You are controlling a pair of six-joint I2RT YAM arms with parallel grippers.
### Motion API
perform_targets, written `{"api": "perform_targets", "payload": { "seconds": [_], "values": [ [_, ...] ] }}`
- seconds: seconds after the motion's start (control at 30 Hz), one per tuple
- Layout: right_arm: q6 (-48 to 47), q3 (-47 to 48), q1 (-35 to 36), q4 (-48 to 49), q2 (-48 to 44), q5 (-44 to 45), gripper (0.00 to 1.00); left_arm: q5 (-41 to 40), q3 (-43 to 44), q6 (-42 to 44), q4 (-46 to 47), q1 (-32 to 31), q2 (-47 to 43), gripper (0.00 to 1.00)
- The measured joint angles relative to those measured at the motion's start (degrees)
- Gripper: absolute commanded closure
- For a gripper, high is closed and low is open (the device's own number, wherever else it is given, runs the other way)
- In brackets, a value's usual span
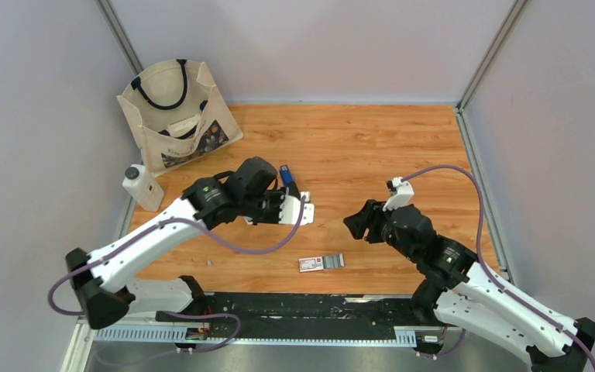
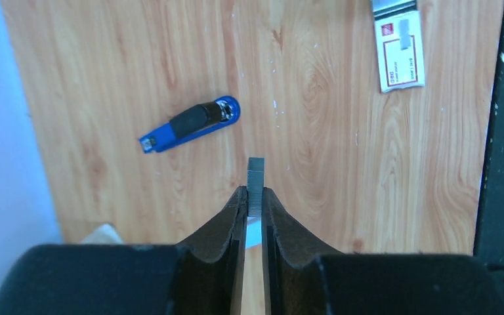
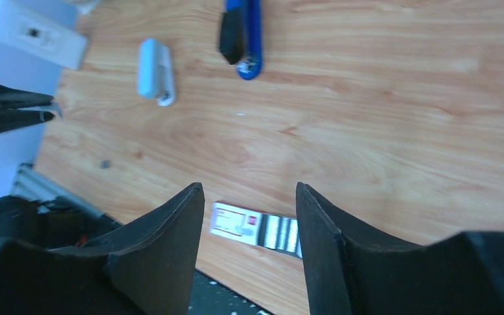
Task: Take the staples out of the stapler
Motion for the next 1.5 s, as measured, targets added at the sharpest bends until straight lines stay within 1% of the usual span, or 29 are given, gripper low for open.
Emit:
{"api": "perform_targets", "payload": {
  "seconds": [0.07,0.13,0.27,0.3,0.37,0.47,0.57,0.8,1.3,1.5],
  "values": [
    [-1.8,2.3,-2.0,1.3,0.3,-6.2,0.44,-0.5,-1.4,3.3,-1.0,-2.1,-4.9,0.80],
    [-3.6,4.5,-3.4,2.3,2.2,-12.8,0.44,-1.6,-5.2,7.7,-1.5,-5.1,-11.0,0.80],
    [-6.9,10.6,-4.3,3.4,9.7,-26.4,0.47,-4.5,-13.7,15.5,-1.4,-11.5,-21.1,0.80],
    [-7.6,11.7,-4.3,3.7,11.3,-28.7,0.47,-5.0,-15.1,16.9,-1.5,-12.7,-22.6,0.79],
    [-9.2,14.1,-4.3,3.8,14.6,-34.0,0.48,-6.1,-16.4,19.3,-1.6,-14.6,-24.3,0.80],
    [-11.0,16.2,-4.3,4.4,17.4,-40.4,0.49,-7.6,-16.4,21.2,-0.6,-15.7,-24.3,0.80],
    [-11.7,16.7,-4.2,5.5,19.2,-44.6,0.50,-8.0,-16.4,22.1,0.6,-16.0,-22.8,0.80],
    [-12.0,16.8,-2.8,9.1,24.6,-49.5,0.52,-7.0,-15.7,22.2,2.9,-16.2,-18.1,0.80],
    [-11.0,16.8,-1.0,14.8,30.2,-51.8,0.52,-5.4,-13.7,21.4,5.4,-17.5,-17.2,0.81],
    [-10.1,16.8,-1.0,16.0,30.9,-51.8,0.60,-5.5,-13.7,21.3,5.4,-17.7,-17.2,0.81]
  ]
}}
